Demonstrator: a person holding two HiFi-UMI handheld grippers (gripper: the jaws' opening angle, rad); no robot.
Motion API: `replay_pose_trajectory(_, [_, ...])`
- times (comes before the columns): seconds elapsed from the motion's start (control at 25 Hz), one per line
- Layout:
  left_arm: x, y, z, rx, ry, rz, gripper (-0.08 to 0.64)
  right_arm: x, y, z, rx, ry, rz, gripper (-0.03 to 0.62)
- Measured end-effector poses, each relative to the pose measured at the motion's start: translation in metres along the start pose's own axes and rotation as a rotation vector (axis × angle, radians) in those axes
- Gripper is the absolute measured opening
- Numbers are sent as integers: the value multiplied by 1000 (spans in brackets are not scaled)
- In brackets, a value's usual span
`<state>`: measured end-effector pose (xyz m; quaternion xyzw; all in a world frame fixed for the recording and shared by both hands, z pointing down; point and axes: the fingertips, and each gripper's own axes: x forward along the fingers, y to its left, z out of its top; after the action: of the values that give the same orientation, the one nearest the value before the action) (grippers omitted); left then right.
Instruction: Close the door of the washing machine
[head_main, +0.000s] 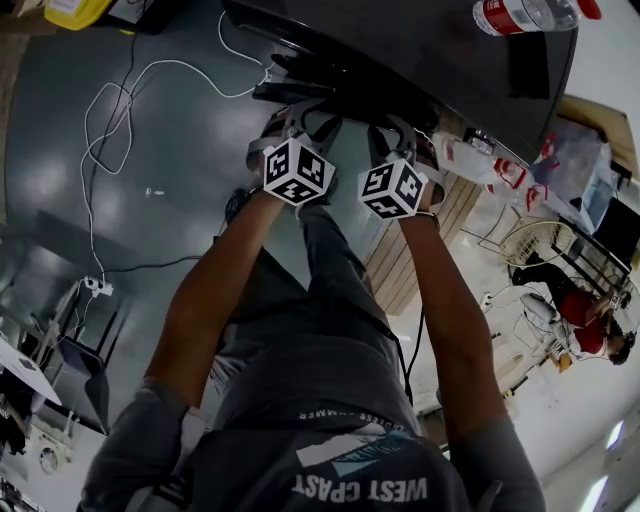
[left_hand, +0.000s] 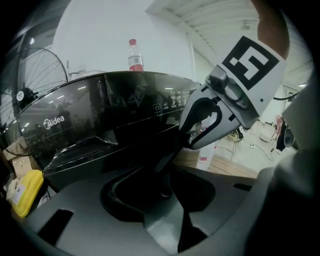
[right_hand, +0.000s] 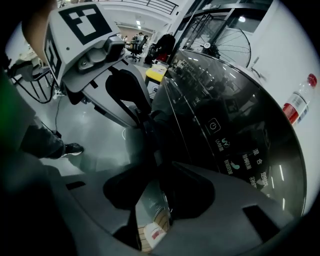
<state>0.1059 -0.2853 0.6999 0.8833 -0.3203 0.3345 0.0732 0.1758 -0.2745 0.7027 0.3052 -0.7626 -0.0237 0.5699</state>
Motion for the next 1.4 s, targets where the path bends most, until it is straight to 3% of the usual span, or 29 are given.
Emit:
replay_pose_trajectory(0.16, [12, 13, 8, 3, 3, 25, 156, 8, -14, 1, 66, 16, -48, 158])
replay_pose_trajectory(0.6, [26, 31, 19, -96, 12, 92, 160, 19, -33, 4, 258, 31, -109, 181])
replay_pose_trajectory(0.88, [27, 35, 20, -122, 32, 79, 169, 19, -35, 6, 298, 47, -154, 181])
replay_pose_trajectory(1.4, [3, 40, 18, -69, 54, 16, 138, 8, -34, 20, 281, 31, -38, 146])
